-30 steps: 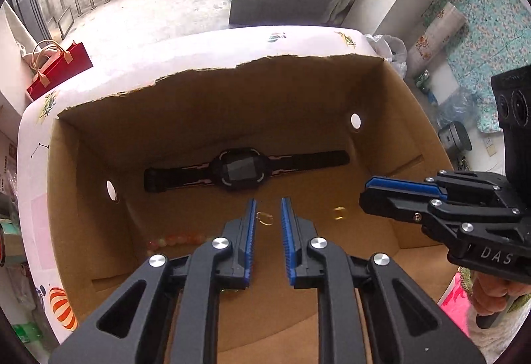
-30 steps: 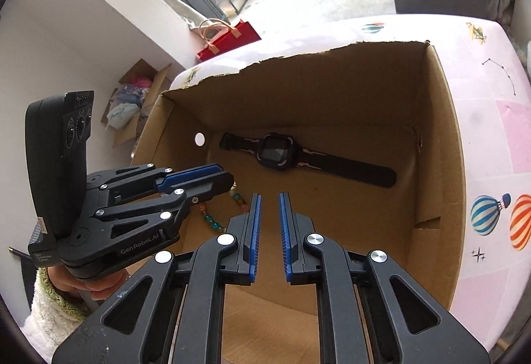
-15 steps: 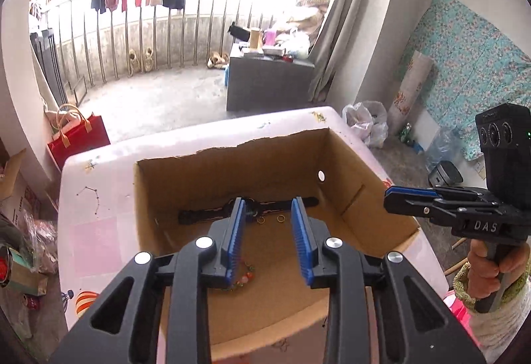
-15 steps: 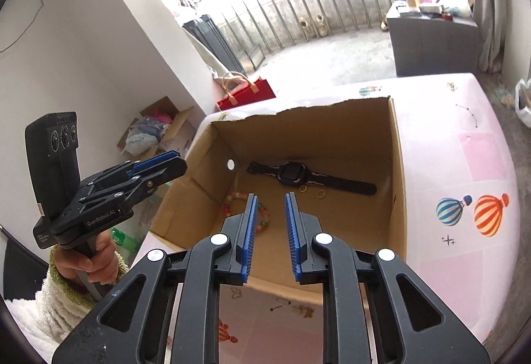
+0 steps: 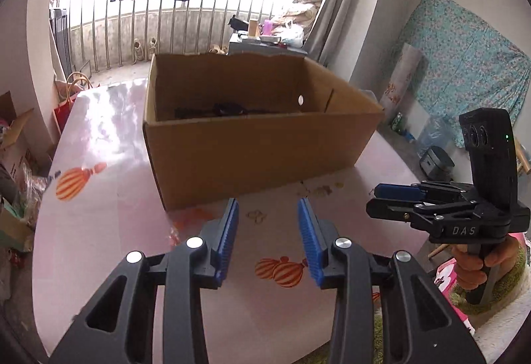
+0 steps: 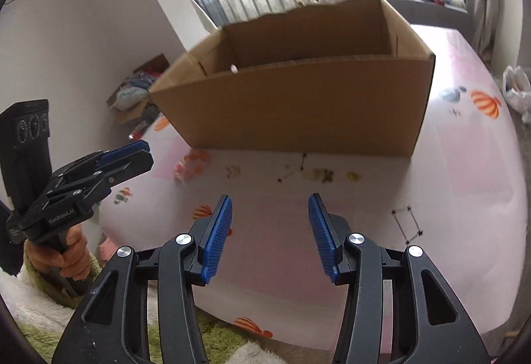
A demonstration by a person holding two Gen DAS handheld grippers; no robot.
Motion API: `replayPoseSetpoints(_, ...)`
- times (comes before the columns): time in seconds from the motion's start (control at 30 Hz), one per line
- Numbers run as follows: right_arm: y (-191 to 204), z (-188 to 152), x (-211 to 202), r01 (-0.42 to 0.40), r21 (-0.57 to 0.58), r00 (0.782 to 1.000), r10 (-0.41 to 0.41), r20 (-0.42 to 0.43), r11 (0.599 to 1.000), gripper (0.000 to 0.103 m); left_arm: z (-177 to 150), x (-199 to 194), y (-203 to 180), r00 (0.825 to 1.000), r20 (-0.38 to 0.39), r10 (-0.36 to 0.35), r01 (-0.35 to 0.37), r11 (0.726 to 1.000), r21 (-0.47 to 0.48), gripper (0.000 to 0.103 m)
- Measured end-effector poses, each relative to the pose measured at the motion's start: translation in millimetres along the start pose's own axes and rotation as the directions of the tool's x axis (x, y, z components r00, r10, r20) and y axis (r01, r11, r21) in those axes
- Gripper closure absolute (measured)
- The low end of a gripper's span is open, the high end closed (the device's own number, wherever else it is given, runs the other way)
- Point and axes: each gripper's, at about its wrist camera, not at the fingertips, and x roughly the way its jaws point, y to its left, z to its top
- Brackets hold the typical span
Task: Organize jewelry
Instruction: 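Withdraw both tools from the box toward the gold charms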
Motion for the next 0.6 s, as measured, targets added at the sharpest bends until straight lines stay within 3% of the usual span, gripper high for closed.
replayPoseSetpoints(0.13,-3,-9,15,0.058,0.034,0.998,-0.057,-0.012,0.998,0.058,-10,33,-6,0.999,-0.044,0.005,-0.006,1.0,-0.011,0.067)
replayPoseSetpoints(0.4,2,-9,23,0.056,0.046,0.998,-0.056,0.006,0.997,0.058,-13,75,-9,0.989,-0.074,0.129,-0.125,0.991,0.046,0.067)
replayPoseSetpoints(0.6,3,-9,26,0.056,0.045,0.998,-0.057,0.018,0.997,0.058,-14,87,-3,0.986,-0.085,0.147,-0.142,0.988,0.063,0.067)
